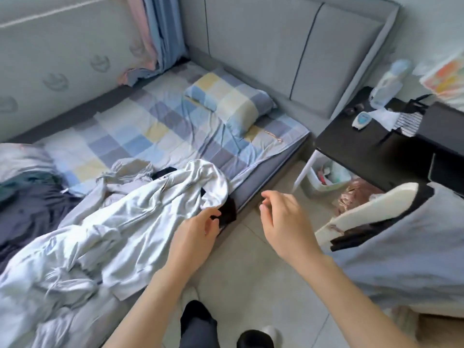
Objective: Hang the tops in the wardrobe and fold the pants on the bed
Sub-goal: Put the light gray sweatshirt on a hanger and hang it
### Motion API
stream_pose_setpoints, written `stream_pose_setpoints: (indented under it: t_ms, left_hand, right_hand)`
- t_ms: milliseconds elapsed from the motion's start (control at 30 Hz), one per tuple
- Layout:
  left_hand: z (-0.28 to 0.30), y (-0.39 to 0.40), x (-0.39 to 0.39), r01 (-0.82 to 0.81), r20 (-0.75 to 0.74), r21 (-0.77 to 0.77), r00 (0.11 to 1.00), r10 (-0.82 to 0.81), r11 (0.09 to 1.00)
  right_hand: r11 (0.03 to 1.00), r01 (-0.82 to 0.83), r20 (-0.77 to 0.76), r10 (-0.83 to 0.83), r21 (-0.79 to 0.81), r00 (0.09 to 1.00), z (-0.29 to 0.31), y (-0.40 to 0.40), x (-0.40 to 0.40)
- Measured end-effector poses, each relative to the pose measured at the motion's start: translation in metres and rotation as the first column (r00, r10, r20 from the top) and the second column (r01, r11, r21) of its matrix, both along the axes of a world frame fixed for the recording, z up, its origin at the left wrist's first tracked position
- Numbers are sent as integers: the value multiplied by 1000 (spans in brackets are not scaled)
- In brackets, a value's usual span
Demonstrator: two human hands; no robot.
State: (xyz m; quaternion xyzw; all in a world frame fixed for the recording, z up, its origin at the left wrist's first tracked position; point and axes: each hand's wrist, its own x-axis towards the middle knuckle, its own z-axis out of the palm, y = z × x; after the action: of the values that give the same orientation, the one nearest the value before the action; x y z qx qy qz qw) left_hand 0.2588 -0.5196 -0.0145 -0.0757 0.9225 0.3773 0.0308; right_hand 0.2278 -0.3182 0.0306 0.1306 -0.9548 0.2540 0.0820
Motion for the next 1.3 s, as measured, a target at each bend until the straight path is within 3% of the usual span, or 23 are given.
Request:
stream_pose_setpoints:
  t_ms: [300,433,600,733,900,1033,1167,1300]
  left_hand:
    - [-68,-198,-28,-214,280,35,940,196,976]
    - [-110,-258,-54,-173,354,-44,918,178,984]
    - [-174,-307,-101,13,489,-150,870,63,989]
    - [-227,-325,-139,120,585,-184,811,10,976]
    - [-291,-327,-191,144,599,-237,800,28,961]
    - [-352,-322,-233,87,580,-303,807,111,949]
    - [-407,-316,-266,-75,545,-325,800,251,943]
    - [-447,-310,-278,-109,615,-382,711,341,918]
  right_hand:
    - [975,-210,260,186,69,948,-72,-191,-69]
    - [942,-297,421,207,159,883,-117,-246,-110]
    - [848,-435,564,208,303,799,-178,-286,-172]
    - [771,-522,613,223,366,758,-235,-311,-225]
    - [704,-598,614,290,383,735,-314,-345,-297]
    - [604,-674,632,334,426,699,-384,-371,-349]
    - [545,-727,650,381,418,658,-444,-390,-388]
    - [459,-766,638,434,451,636,-482,-408,-408]
